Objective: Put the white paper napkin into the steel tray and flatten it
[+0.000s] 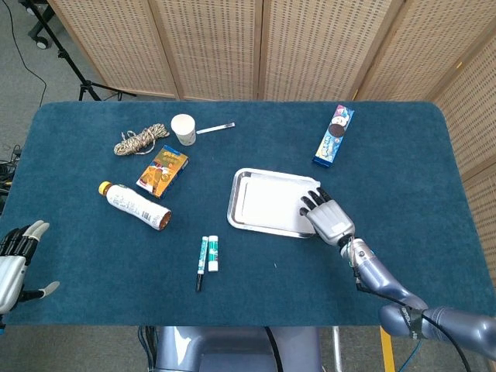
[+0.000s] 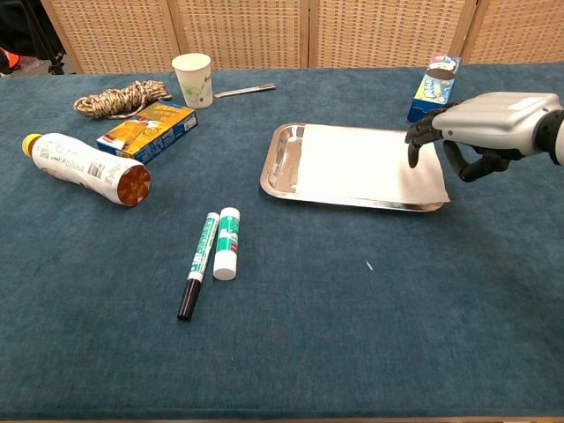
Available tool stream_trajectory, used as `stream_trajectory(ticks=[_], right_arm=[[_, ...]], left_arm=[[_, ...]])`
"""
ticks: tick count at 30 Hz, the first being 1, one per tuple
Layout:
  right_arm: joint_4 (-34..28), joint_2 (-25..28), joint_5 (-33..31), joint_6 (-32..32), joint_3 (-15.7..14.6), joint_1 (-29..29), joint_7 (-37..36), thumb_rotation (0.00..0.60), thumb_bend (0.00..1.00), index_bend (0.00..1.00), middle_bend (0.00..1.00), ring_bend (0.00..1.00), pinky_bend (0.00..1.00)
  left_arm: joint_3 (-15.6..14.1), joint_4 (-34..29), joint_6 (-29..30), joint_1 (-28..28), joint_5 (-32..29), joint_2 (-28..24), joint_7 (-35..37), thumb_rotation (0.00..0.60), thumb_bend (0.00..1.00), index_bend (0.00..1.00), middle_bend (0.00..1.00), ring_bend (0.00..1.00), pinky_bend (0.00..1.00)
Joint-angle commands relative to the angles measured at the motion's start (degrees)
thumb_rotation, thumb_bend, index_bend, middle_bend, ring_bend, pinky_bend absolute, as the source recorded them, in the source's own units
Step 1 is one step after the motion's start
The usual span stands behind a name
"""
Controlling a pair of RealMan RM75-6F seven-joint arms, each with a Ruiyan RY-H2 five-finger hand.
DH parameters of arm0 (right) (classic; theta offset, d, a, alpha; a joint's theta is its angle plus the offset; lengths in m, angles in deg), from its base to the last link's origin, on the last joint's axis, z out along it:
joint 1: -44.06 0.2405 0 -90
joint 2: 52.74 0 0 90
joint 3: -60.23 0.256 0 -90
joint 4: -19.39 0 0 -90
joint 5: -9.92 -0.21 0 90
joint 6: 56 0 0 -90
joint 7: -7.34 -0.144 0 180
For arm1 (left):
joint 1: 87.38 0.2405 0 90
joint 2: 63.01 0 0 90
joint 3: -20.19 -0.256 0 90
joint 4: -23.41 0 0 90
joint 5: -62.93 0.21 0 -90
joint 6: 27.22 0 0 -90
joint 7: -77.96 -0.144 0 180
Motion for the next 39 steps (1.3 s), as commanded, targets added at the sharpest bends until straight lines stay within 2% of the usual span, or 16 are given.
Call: stream_trajectory(ticks=[1,22,39], right_arm=[[1.1,-0.9,-0.2,-0.1,-0.1,0.0,-0.3,0.6,1.0,0.28,0.13,0.0,0.0],[4.6,-5.7,-2.1,-0.4,-1.0,0.6,2.7,0.6,1.0,0.29,0.14,0.0,0.0],[5.1,-8.6,-4.5,0.8,-0.5,1.2,5.6,0.6,1.0,0.29,0.14,0.0,0.0]], left_arm=[[0.0,-0.1,-0.1,0.0,-0.1,0.0,-0.1,0.6,0.0,0.0,0.0,0.0,0.0],[0.0,0.1,0.0,0.0,-0.4,-0.1,0.3,0.6,0.0,0.0,0.0,0.0,0.0],[0.0,0.1,0.1,0.0,-0.3,-0.1,0.5,0.6,0.0,0.0,0.0,0.0,0.0]])
